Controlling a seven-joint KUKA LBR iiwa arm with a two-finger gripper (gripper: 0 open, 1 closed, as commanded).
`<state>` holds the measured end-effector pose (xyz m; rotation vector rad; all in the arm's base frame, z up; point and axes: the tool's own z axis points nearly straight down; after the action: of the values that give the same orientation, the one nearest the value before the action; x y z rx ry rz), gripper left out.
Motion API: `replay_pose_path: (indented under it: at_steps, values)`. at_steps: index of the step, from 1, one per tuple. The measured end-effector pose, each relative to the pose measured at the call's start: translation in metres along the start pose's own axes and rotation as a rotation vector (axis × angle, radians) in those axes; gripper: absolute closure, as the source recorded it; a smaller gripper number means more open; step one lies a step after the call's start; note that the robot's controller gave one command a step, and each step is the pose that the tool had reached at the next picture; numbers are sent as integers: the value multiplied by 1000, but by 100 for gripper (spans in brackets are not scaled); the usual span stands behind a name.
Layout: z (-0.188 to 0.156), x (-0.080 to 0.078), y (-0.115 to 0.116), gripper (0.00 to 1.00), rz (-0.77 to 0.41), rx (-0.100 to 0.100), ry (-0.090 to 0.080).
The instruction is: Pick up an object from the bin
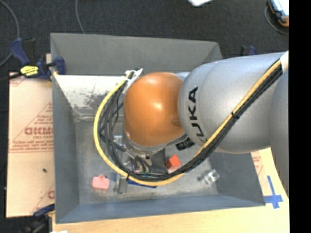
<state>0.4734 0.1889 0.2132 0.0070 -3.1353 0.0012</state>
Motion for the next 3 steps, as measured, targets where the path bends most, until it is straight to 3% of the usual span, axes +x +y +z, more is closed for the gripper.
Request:
replay_pose_path:
  at_steps: [1, 2, 3]
  values:
    - [-4, -2, -1, 0, 5, -2, -8]
    - [78, 1, -71, 0, -47, 4, 6]
    - [139, -5, -65, 100, -25, -3, -10]
